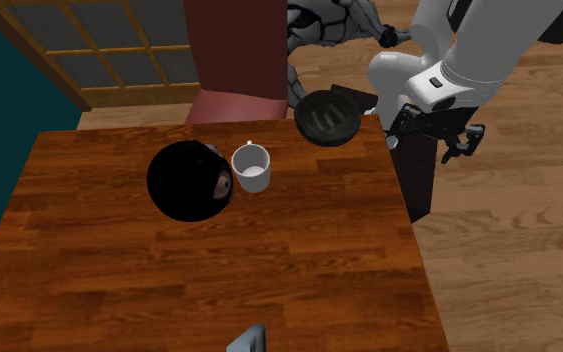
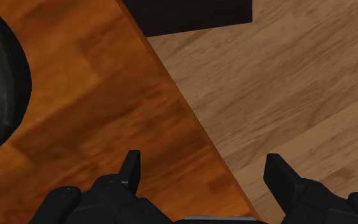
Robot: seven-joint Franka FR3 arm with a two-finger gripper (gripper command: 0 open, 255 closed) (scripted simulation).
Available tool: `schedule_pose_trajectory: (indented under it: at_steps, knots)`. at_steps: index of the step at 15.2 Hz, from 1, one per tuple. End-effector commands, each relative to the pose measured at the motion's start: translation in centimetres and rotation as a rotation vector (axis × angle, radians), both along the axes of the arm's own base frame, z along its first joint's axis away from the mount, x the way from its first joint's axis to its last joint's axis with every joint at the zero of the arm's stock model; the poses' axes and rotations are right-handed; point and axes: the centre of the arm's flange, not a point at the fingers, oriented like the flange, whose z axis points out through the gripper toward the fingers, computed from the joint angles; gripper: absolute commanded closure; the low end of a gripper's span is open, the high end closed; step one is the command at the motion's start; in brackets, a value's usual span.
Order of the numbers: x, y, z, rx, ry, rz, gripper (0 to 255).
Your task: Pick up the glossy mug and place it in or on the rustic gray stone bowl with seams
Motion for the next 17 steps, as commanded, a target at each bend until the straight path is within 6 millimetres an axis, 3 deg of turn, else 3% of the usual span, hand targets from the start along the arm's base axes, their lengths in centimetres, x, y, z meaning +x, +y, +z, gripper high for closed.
schedule_pose_trajectory:
  at_steps: [1, 17]
  knots:
    - [0.0, 0.0, 0.0, 0.0, 0.0, 0.0, 0]
    - [7.6, -18.0, -2.1, -0.116, 0.009, 0.114, 0]
